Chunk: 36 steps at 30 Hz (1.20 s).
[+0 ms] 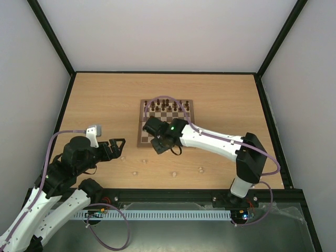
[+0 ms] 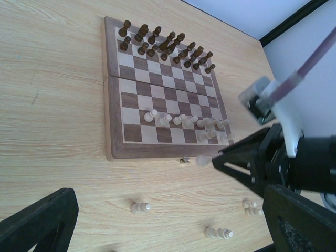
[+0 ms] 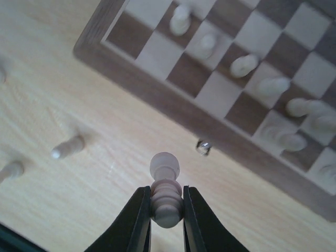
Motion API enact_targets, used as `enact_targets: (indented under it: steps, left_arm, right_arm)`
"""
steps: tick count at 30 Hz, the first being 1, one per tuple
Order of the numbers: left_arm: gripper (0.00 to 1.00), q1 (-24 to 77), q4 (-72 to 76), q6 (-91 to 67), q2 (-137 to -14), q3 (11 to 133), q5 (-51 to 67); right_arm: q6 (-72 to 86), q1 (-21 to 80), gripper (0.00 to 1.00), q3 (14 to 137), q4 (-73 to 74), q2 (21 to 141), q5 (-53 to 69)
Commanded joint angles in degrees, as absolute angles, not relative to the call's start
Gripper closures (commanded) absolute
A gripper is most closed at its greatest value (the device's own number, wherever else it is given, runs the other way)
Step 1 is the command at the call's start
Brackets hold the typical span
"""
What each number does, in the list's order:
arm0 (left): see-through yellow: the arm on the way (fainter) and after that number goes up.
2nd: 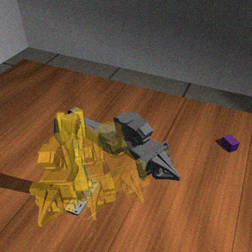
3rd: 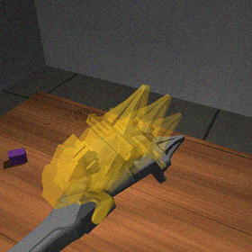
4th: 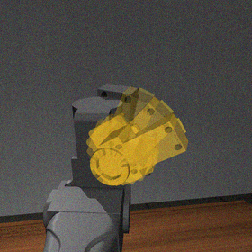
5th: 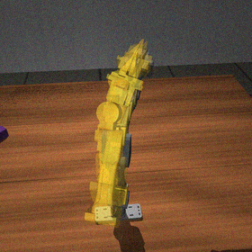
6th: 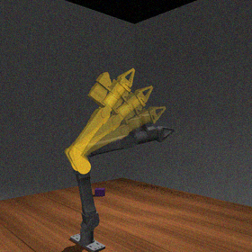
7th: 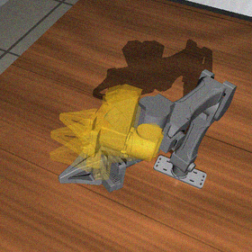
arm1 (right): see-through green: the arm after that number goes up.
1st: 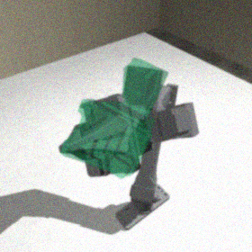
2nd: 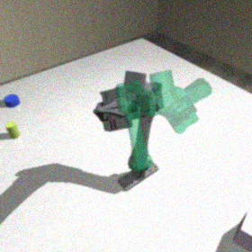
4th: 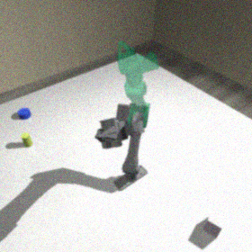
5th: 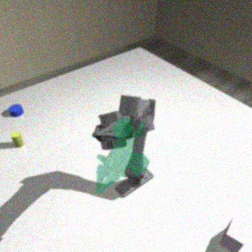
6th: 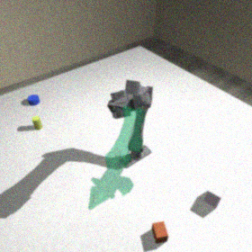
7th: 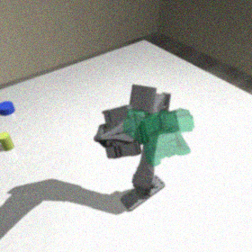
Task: Set up the chess pieces on the board
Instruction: Place the chess piece on the chessboard.
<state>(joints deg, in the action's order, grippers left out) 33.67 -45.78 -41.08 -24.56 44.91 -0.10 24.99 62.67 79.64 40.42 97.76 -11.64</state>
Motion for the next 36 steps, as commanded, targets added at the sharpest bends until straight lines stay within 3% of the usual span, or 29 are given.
enact_targets:
  steps: [1,20,36]
  left_arm:
    - [0.01,33.3,-45.59,-40.29,-24.07,46.08,-0.53]
    - [0.01,33.25,-46.44,-38.96,-22.9,46.78,-1.38]
    - [0.01,33.33,-45.64,-38.74,-22.76,45.76,-1.94]
  right_arm:
    - [21.63,59.32,0.91,83.45,45.55,99.81,-13.56]
    - [18.63,54.18,0.92,93.8,47.96,112.33,-15.54]
    - [17.96,52.08,0.92,89.85,45.55,113.16,-13.75]
